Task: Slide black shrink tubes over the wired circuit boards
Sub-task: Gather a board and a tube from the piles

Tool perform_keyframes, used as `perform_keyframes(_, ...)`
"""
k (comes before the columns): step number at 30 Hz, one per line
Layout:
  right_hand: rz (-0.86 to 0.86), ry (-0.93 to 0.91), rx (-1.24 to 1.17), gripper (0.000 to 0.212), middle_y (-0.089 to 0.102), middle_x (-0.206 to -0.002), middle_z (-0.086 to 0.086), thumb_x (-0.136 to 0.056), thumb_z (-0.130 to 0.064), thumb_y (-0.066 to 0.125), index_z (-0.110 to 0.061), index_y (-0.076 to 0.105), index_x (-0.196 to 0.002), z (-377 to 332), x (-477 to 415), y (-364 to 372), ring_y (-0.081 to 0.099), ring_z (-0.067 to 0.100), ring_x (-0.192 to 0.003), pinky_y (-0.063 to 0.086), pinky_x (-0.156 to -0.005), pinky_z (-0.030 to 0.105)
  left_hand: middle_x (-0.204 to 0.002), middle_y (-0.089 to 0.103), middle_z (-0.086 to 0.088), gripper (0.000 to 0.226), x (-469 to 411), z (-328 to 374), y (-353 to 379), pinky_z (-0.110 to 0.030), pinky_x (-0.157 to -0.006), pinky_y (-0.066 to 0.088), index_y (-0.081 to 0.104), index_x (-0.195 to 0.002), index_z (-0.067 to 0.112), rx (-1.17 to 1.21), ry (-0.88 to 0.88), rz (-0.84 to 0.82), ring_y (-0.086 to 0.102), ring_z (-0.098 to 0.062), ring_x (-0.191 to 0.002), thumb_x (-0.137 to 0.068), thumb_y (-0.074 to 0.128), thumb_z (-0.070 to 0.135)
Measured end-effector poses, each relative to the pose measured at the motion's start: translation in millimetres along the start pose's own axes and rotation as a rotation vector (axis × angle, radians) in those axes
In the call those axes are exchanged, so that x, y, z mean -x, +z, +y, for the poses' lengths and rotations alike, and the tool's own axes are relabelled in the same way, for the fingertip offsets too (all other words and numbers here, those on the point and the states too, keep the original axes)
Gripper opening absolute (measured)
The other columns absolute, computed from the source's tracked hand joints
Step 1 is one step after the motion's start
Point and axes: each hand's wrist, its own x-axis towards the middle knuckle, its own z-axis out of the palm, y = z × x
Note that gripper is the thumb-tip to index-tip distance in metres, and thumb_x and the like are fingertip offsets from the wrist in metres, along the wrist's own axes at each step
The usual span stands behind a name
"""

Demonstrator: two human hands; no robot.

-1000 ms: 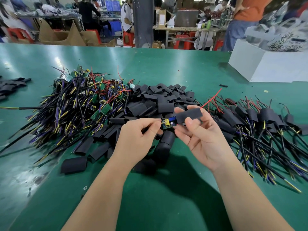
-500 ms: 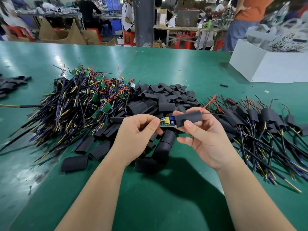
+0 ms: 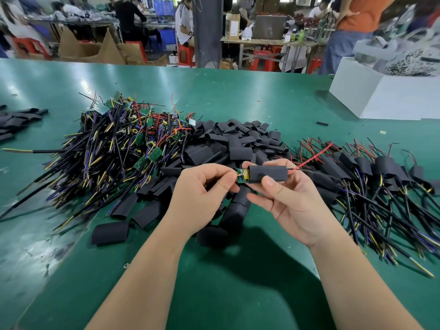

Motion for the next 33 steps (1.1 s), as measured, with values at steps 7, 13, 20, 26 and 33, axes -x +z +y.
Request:
perform_keyframes(7, 0.023, -0.045, 0.164, 0.028, 0.072, -0.111, 0.009, -0.075, -0.009, 0.061, -0.008, 0.051, -0.101, 5.0, -0.5, 2.4, 0.069, 0.020, -0.096, 0.055, -0.079, 0.028, -0.074, 0.072, 0.008, 0.020, -0.4, 0.5, -2.8, -0.022, -0.062, 0.053, 0.069, -0.082, 0.028, -0.069, 0.026, 0.015, 0.064, -0.008, -0.065, -0.091, 0.063, 0.010)
perform_keyframes(13, -0.001, -0.019, 0.126, 0.030, 0.071, -0.115, 0.006, -0.081, -0.013, 0.066, -0.009, 0.053, -0.107, 6.6, -0.9, 1.6, 0.068, 0.016, -0.095, 0.053, -0.073, 0.026, -0.072, 0.071, 0.008, 0.018, -0.4, 0.8, -1.6, -0.019, -0.062, 0.050, 0.069, -0.082, 0.026, -0.117, 0.021, 0.032, 0.062, -0.007, -0.064, -0.091, 0.063, 0.011)
perform_keyframes(20, 0.055, -0.074, 0.405, 0.030, 0.069, -0.102, 0.013, -0.081, -0.015, 0.070, -0.013, 0.059, -0.109, 16.8, -1.9, 1.5, 0.064, 0.024, -0.093, 0.051, -0.078, 0.029, -0.072, 0.071, 0.007, 0.014, 0.5, 0.2, 0.8, -0.011, -0.064, 0.047, 0.073, -0.088, 0.013, -0.153, 0.036, -0.011, 0.063, -0.001, -0.066, -0.090, 0.062, 0.005)
perform_keyframes(26, 0.098, -0.031, 0.281, 0.051, 0.069, -0.096, 0.004, -0.070, -0.013, 0.067, -0.019, 0.058, -0.120, 14.8, -2.0, 4.5, 0.063, 0.013, -0.080, 0.050, -0.070, 0.022, -0.069, 0.070, 0.013, 0.010, -0.4, -4.9, 0.4, -0.021, -0.062, 0.050, 0.072, -0.077, 0.024, -0.195, 0.005, 0.057, 0.063, -0.005, -0.064, -0.082, 0.073, 0.016)
perform_keyframes(33, 0.414, -0.040, -0.236, 0.022, 0.060, -0.091, 0.015, -0.070, -0.004, 0.062, -0.006, 0.054, -0.091, -10.0, -8.4, 8.5, 0.067, 0.015, -0.066, 0.050, -0.051, 0.013, -0.069, 0.069, 0.014, 0.024, -1.7, -4.5, -3.7, -0.018, -0.055, 0.044, 0.071, -0.078, 0.032, -0.194, -0.028, 0.141, 0.055, -0.007, -0.055, -0.073, 0.066, 0.054)
